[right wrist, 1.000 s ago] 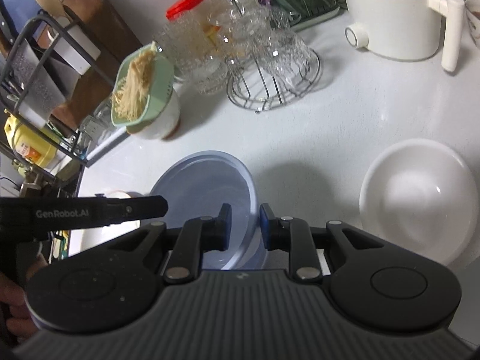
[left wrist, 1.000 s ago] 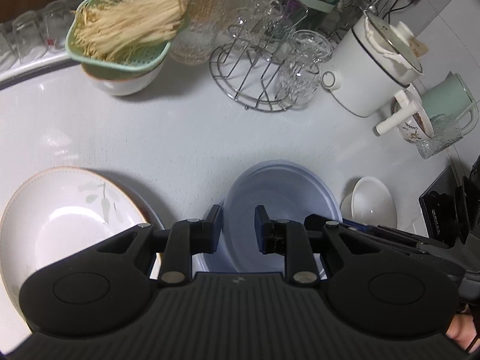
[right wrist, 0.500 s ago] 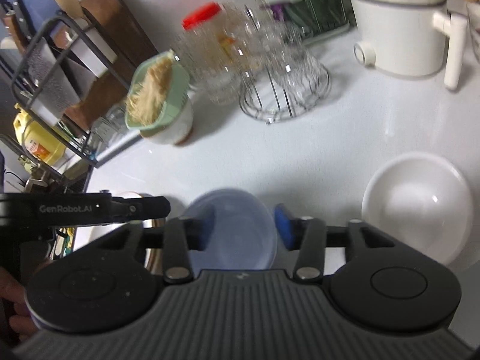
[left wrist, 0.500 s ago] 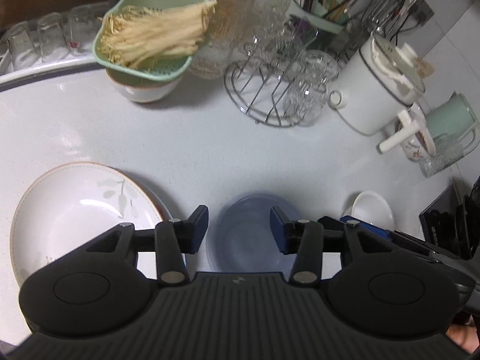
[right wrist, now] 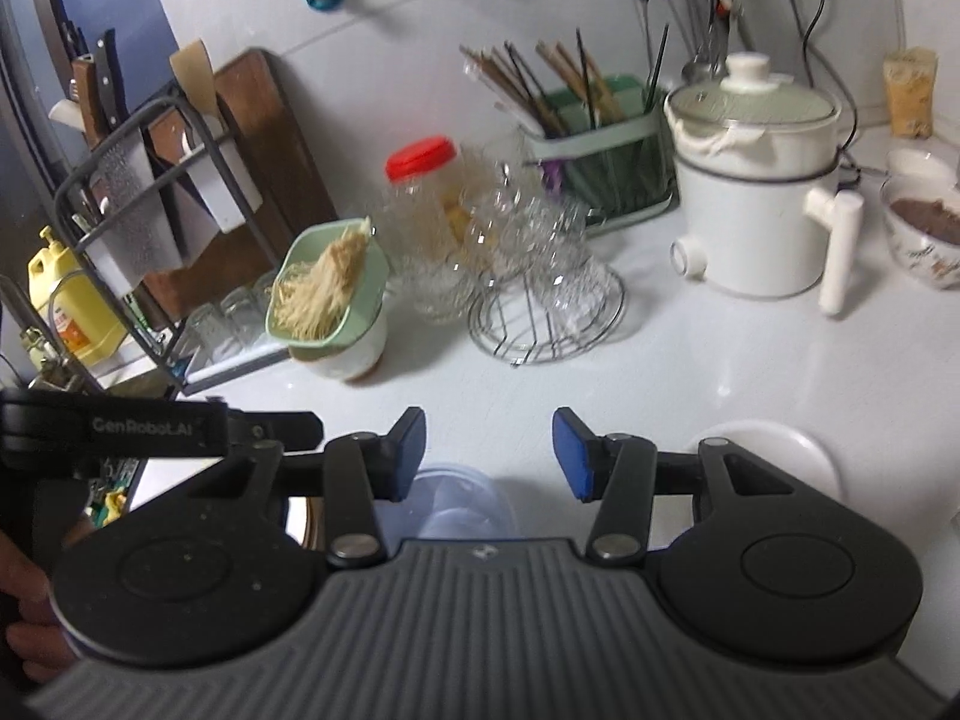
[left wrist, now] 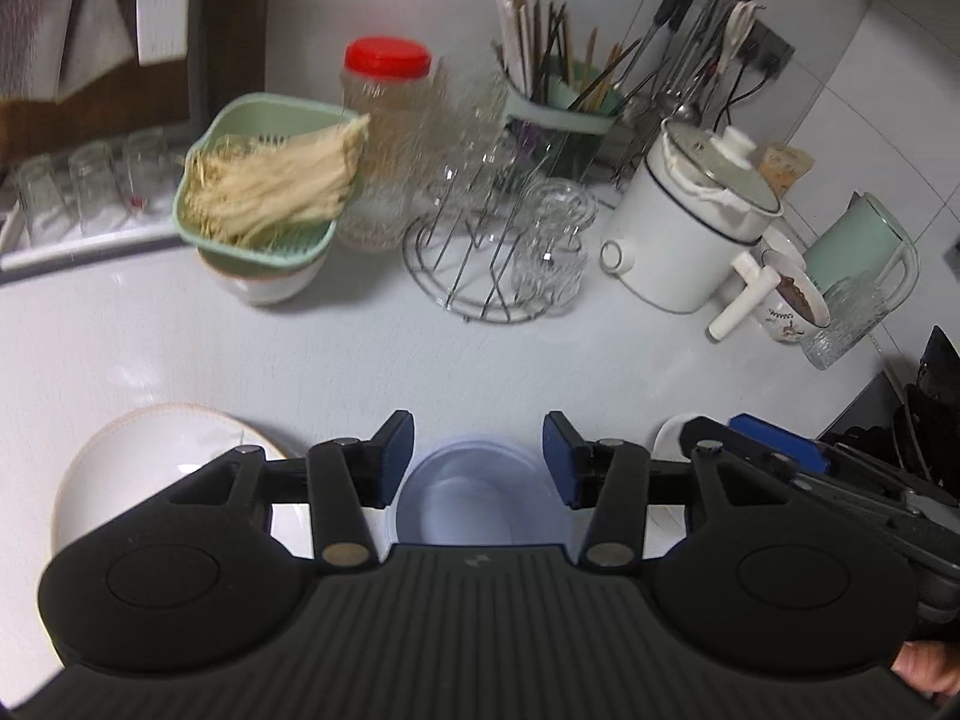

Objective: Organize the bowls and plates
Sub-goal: 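Open both grippers and release the light blue bowl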

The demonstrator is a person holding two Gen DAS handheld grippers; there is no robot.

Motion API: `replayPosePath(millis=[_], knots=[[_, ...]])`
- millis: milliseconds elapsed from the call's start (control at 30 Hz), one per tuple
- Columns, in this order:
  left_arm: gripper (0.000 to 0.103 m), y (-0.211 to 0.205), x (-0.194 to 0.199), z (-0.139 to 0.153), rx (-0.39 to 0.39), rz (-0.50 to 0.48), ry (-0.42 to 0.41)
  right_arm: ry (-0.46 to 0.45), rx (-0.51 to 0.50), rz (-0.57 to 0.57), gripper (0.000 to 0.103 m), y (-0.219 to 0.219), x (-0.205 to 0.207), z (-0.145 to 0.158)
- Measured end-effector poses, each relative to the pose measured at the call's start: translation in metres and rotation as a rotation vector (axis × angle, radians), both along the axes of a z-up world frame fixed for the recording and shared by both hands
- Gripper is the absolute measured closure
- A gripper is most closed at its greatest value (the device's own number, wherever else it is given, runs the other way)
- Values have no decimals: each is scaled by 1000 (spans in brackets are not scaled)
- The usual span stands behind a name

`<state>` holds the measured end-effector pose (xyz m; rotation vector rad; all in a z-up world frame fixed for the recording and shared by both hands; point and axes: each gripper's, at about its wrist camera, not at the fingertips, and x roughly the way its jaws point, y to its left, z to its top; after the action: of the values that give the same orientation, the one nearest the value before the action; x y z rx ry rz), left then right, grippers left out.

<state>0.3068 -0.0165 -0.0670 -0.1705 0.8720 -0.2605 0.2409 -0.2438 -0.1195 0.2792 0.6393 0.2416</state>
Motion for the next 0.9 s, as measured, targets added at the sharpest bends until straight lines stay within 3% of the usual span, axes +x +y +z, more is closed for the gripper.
replayPosePath(millis=[267,400,667,900], knots=[[46,-22,-13,18,68,-72,-46,-29,-12,-67,53,-9,-16,15],[46,-31,-18,20,93,-95,-66,-52,-74,-100,53,-9,-26,19],[45,-45,-26,17,75,-144,-45,-54,-84,-188,53,-26,-43,17],[45,-67,-23,10,114,-189,-10,-56,-109,-292,53,-41,-58,14]])
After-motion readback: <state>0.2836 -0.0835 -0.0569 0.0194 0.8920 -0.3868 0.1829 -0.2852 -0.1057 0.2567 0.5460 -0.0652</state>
